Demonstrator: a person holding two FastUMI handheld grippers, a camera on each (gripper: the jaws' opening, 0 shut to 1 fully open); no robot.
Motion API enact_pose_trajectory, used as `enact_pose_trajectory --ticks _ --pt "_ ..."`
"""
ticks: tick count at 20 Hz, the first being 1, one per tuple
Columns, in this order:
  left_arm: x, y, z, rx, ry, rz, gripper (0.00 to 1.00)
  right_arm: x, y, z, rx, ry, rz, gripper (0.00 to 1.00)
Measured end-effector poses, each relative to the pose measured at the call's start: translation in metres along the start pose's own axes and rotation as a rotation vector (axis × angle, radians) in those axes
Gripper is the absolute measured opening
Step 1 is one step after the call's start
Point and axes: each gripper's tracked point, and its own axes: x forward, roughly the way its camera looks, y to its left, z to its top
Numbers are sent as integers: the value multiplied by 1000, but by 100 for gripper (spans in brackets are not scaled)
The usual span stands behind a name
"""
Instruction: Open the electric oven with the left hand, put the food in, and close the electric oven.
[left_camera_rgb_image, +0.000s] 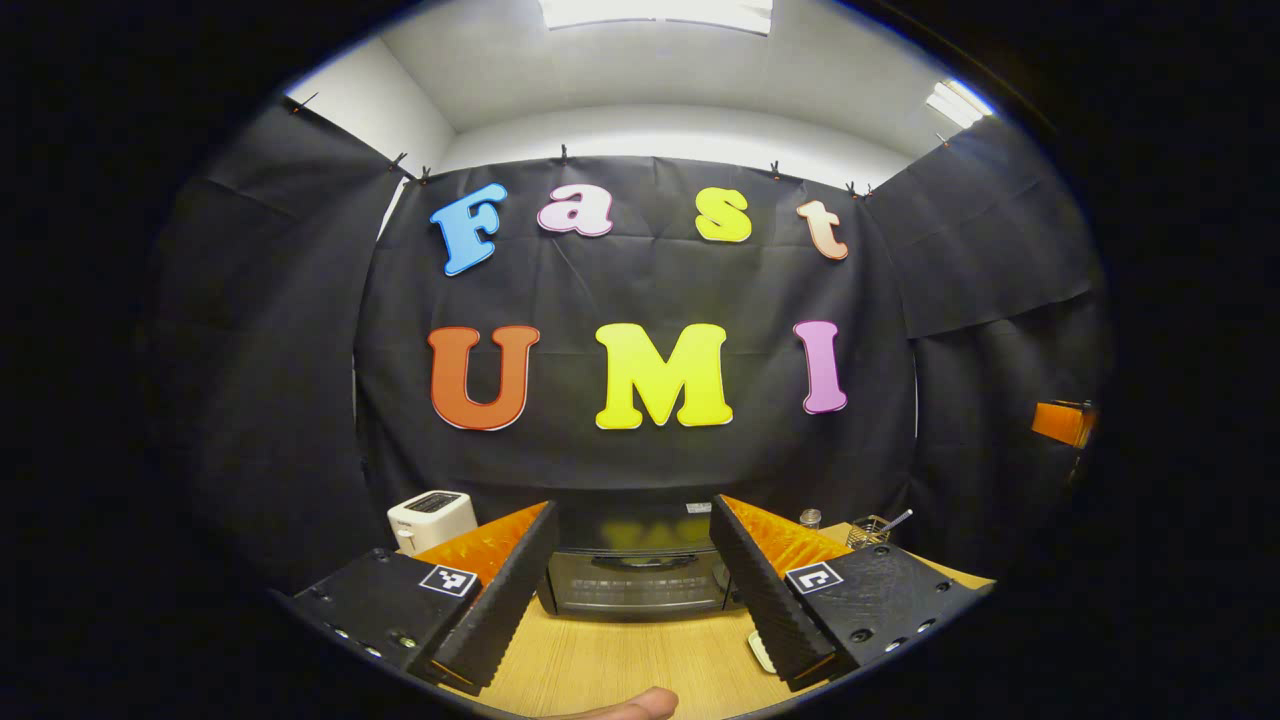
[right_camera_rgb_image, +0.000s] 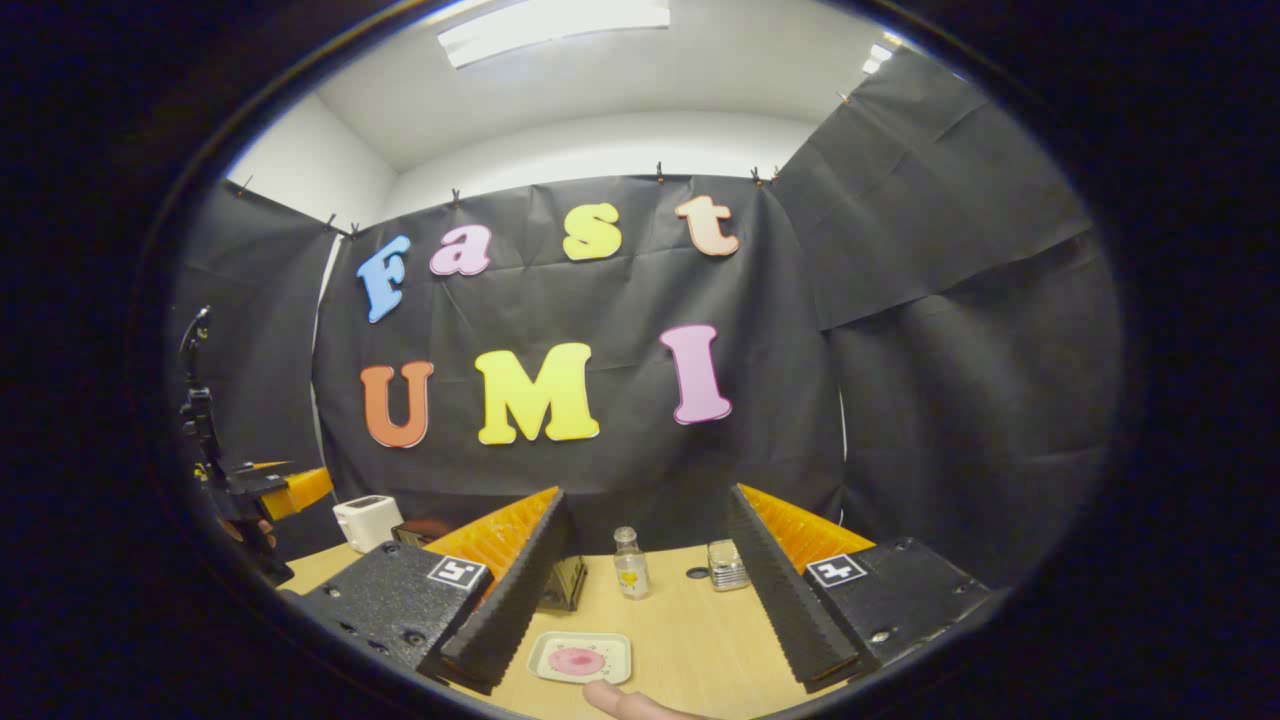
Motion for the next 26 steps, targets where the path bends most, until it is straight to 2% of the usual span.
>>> enact_pose_trajectory --ticks 2,10,13,15,17,20,23,25,26 --pt "25 -1 -20 -10 37 -12 96 5 -3 -5 -15 4 -7 97" --pt "119 20 -96 -6 214 32 96 13 -26 -12 -43 -15 -47 97" --pt "141 11 -133 -54 309 15 96 16 -34 -16 -35 -12 -47 100" --pt "154 4 -142 -69 300 -8 96 17 -40 -24 -17 9 -51 97" --pt "165 2 -153 -68 295 -1 96 20 -45 -30 -10 21 -38 100" --pt "178 -10 -170 -68 326 -21 96 24 -63 -32 -24 17 -63 97" --pt "189 -6 -183 29 341 4 96 23 -74 -33 -43 0 -77 97" --pt "195 -13 -182 40 328 -14 95 21 -74 -37 -25 6 -62 100" --pt "195 -14 -182 45 339 -16 95 20 -72 -37 -15 6 -52 97"
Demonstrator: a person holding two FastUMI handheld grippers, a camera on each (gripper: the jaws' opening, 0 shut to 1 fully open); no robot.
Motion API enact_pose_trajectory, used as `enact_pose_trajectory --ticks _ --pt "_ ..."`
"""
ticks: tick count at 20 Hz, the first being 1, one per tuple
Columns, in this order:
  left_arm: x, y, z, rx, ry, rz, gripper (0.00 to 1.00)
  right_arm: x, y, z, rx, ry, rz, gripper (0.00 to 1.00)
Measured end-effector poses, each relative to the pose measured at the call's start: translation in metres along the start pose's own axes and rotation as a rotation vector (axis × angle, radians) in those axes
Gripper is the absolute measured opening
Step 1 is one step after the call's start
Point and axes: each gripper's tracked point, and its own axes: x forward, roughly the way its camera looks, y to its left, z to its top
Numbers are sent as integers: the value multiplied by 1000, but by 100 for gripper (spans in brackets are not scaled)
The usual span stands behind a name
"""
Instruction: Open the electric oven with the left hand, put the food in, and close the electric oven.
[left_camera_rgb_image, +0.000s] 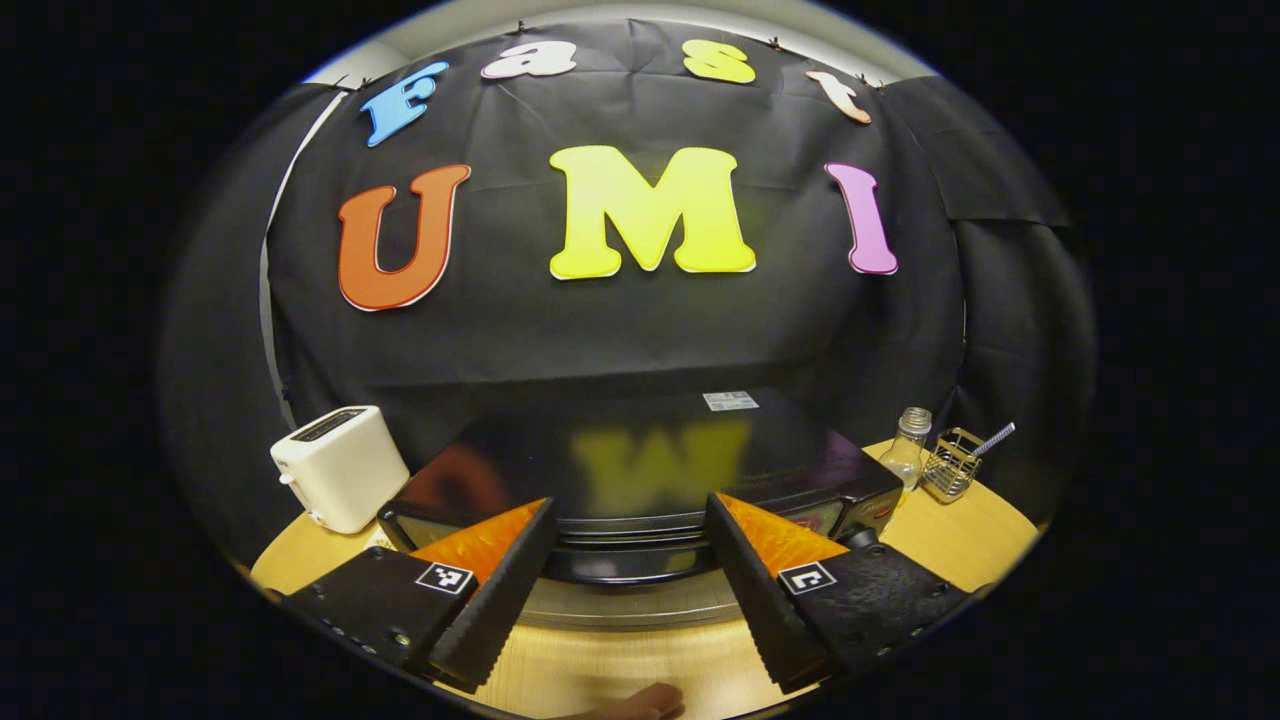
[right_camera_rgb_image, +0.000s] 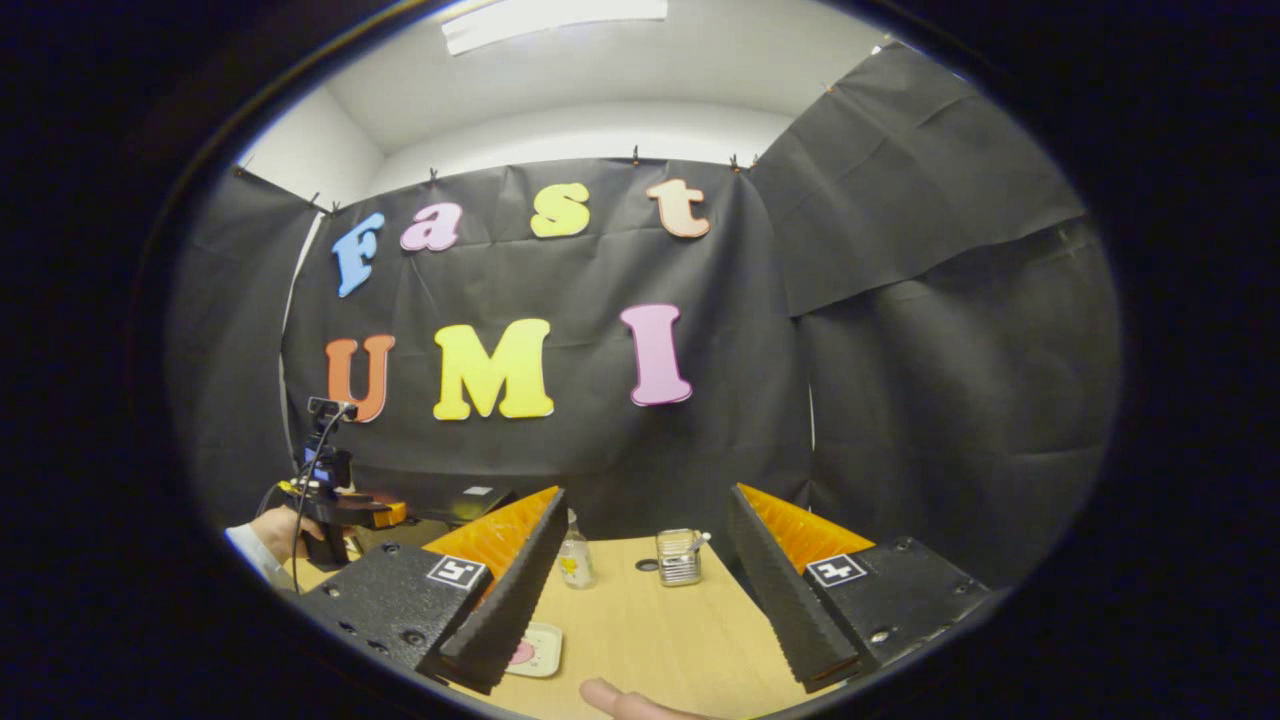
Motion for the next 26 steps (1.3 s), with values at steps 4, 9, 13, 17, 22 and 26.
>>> enact_pose_trajectory --ticks 4,9,13,17,22,26 --pt "-1 1 -3 -19 20 5 95 4 -2 -3 9 2 1 97" --pt "-8 1 -4 -16 -9 18 95 -9 -2 -4 7 28 0 97" --pt "-23 0 -9 -25 -16 11 95 -24 -8 6 -7 7 -33 97" --pt "-41 -1 -16 -9 -46 10 95 -37 -5 12 -13 -7 -31 97" --pt "-62 -3 -29 -14 -74 8 94 -40 0 12 -8 -15 -28 97" --pt "-81 -6 -43 -19 -64 7 94 -38 8 8 -4 1 -19 100"
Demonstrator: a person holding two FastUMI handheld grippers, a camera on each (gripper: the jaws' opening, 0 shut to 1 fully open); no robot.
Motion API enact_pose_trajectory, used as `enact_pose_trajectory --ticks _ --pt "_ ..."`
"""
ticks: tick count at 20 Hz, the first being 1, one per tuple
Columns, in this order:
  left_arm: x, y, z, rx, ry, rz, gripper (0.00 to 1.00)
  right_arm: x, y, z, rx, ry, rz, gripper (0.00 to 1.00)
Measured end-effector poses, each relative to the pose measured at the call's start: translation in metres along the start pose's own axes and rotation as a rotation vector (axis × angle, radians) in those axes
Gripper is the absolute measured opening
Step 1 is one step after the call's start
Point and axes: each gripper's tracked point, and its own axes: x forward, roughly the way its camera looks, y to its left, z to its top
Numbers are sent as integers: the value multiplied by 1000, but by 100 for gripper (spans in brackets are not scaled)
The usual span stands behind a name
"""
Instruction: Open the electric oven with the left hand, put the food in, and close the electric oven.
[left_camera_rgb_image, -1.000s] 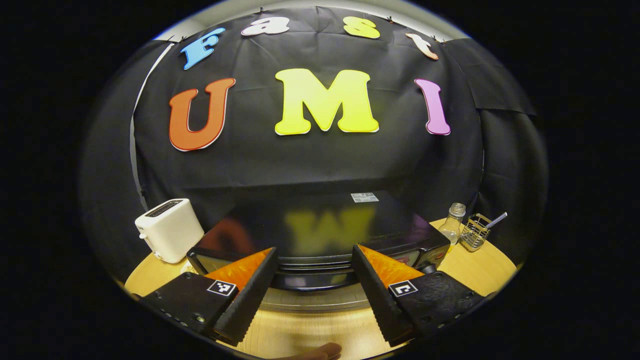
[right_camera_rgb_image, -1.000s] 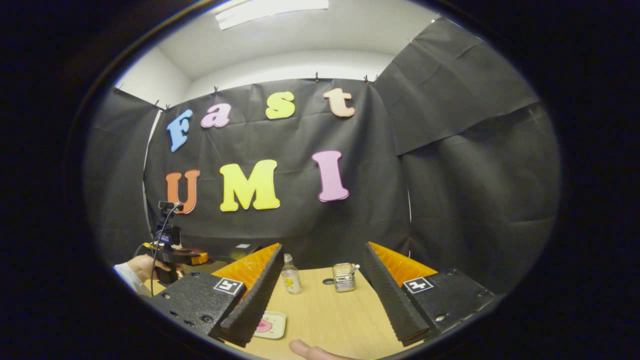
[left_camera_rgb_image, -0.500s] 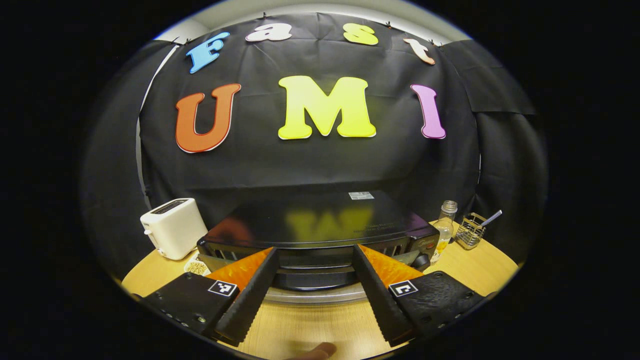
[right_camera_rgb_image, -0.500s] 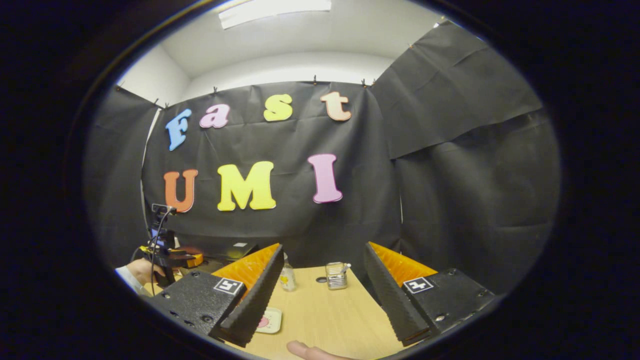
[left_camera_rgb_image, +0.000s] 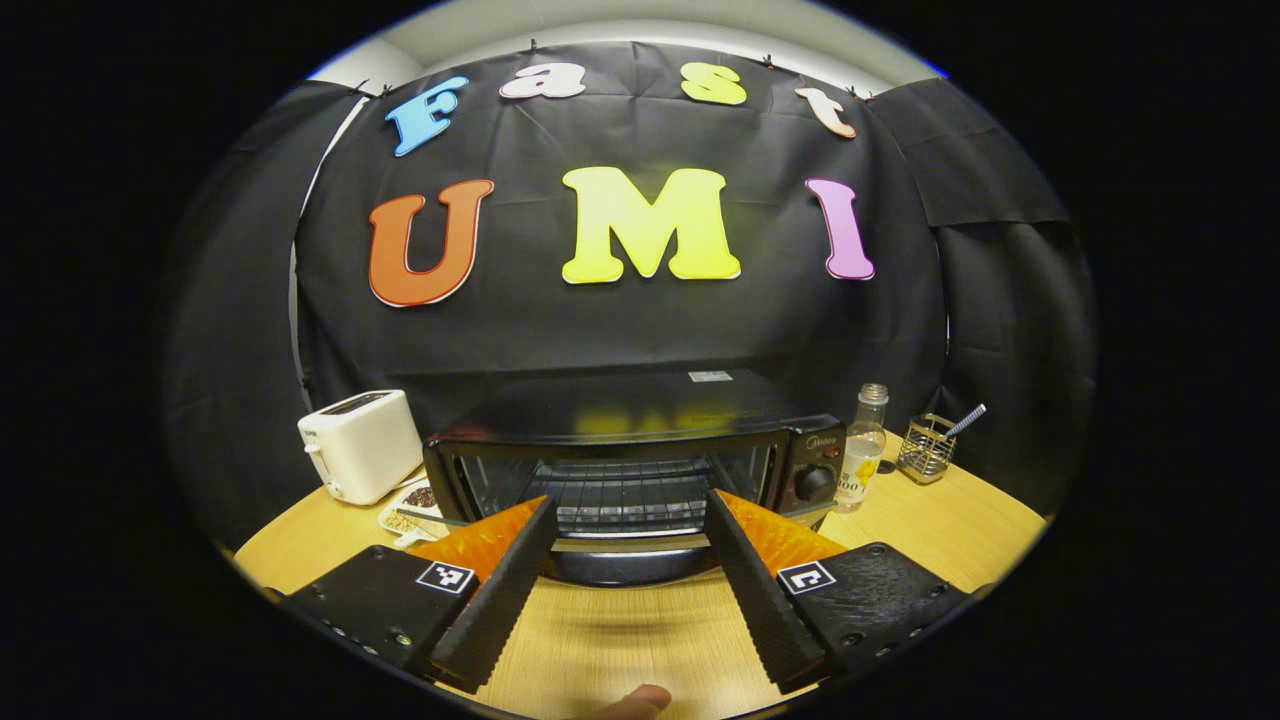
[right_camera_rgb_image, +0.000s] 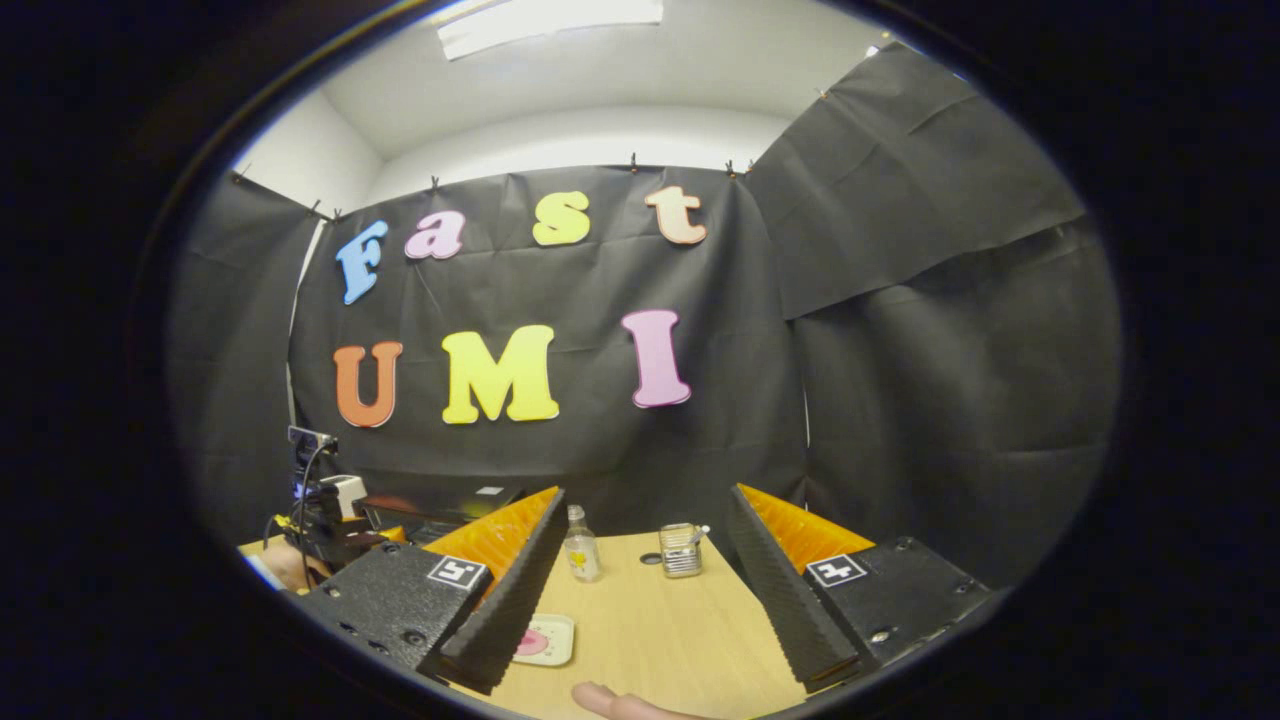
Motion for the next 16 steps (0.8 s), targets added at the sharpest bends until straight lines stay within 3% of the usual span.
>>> enact_pose_trajectory --ticks 5,6,7,9,11,12,16 --pt "-23 -2 -26 -5 21 2 94 -1 11 0 8 4 14 100" --pt "-28 -3 -34 -12 25 4 83 0 12 1 3 1 15 100" --pt "-31 -4 -38 -15 25 6 94 -1 14 2 -3 0 17 100" --pt "-39 -6 -60 -12 66 -1 94 -1 20 3 -6 -2 23 100" --pt "-40 -7 -62 10 42 2 86 -1 24 1 -3 4 33 97" --pt "-42 -8 -63 7 31 1 95 1 25 0 -5 7 33 97" --pt "-44 -6 -75 -6 60 -2 96 5 29 -9 -19 37 29 100"
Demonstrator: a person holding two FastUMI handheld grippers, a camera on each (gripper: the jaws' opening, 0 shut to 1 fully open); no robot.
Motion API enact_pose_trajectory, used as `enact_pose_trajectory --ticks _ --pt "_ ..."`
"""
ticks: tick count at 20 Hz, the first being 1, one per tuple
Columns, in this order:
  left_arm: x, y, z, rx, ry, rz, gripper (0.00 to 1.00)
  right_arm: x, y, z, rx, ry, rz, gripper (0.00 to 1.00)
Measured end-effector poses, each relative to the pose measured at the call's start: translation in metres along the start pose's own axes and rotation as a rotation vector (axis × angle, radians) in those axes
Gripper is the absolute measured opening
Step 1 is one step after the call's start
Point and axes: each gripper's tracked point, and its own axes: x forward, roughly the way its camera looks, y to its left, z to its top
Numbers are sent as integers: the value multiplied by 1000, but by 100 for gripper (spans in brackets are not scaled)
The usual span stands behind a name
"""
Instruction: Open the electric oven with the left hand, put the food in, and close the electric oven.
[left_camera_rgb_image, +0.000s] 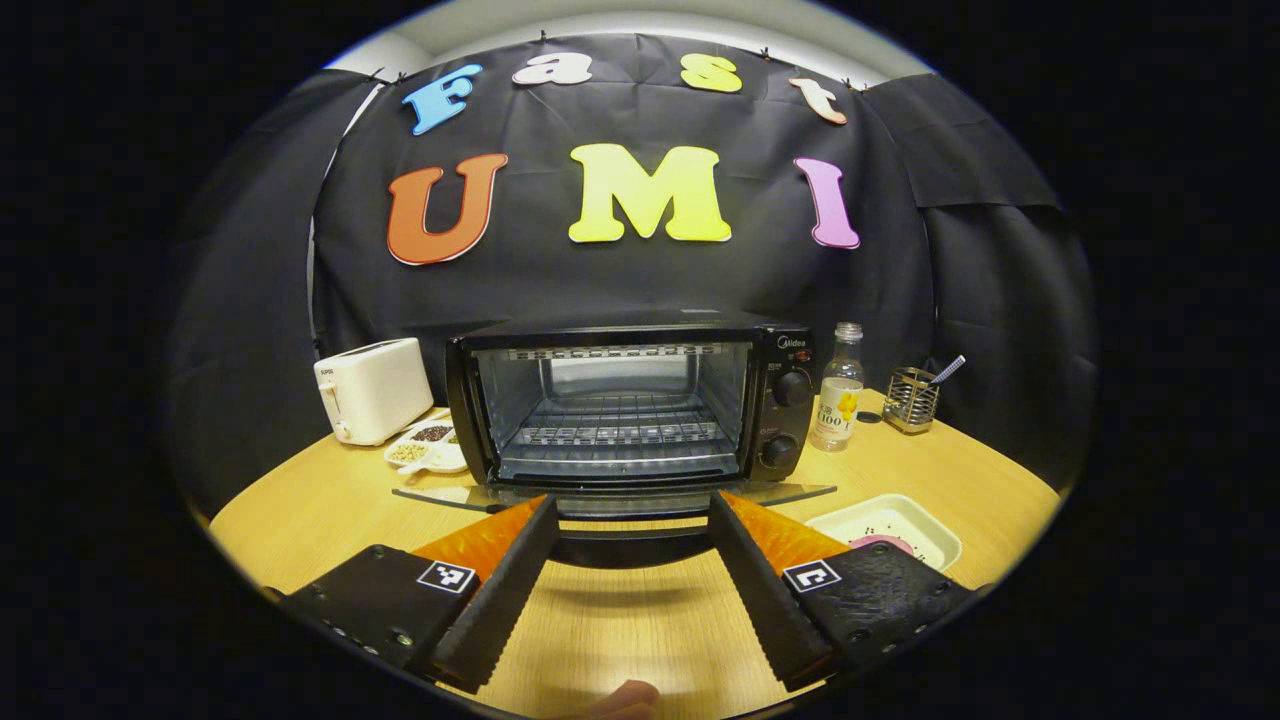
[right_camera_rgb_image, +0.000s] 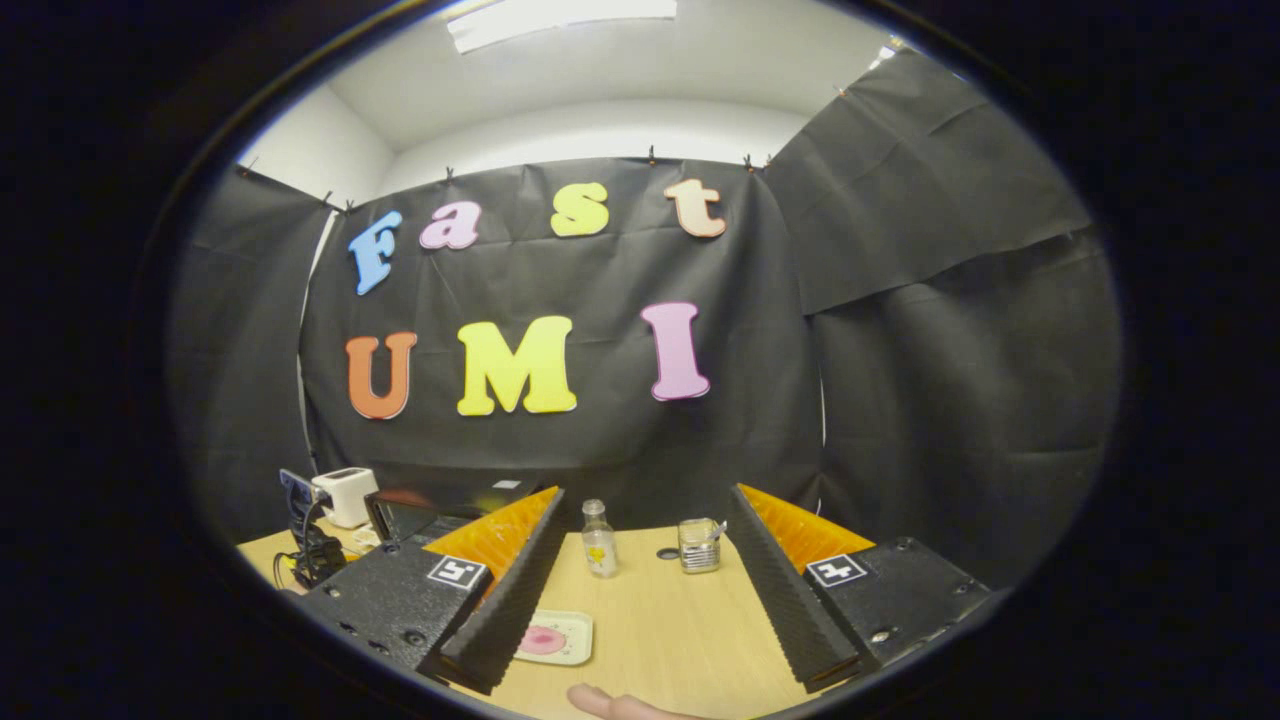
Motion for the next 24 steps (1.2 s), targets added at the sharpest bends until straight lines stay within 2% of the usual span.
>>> enact_pose_trajectory --ticks 3,7,9,11,12,14,15,17,20,21,22,24 --pt "-3 -1 -15 -8 36 -1 96 0 3 -3 1 5 6 97" --pt "-7 -3 -39 -18 89 -2 96 5 8 -6 -3 11 6 100" --pt "-8 -4 -57 -26 141 -4 96 8 10 -12 -9 25 9 97" --pt "-8 -5 -81 -42 214 -5 96 12 11 -18 -18 42 6 100" --pt "-8 -5 -89 -50 235 -4 96 15 11 -21 -18 52 5 97" --pt "-5 -4 -82 -37 209 -7 98 19 12 -28 -18 74 6 97" --pt "-6 -4 -85 -45 222 -6 96 22 12 -32 -20 89 3 100" --pt "-8 -4 -82 -58 203 -7 97 30 13 -43 -29 124 3 97" --pt "-14 -5 -73 -87 177 -20 96 43 18 -63 -26 192 17 100" --pt "-19 -6 -67 -102 164 -24 96 49 20 -71 -29 218 26 97" --pt "-24 -9 -57 -112 139 -30 97 55 21 -80 -38 251 29 100" --pt "-40 -8 -32 -105 79 -26 96 67 23 -103 -63 328 39 98"
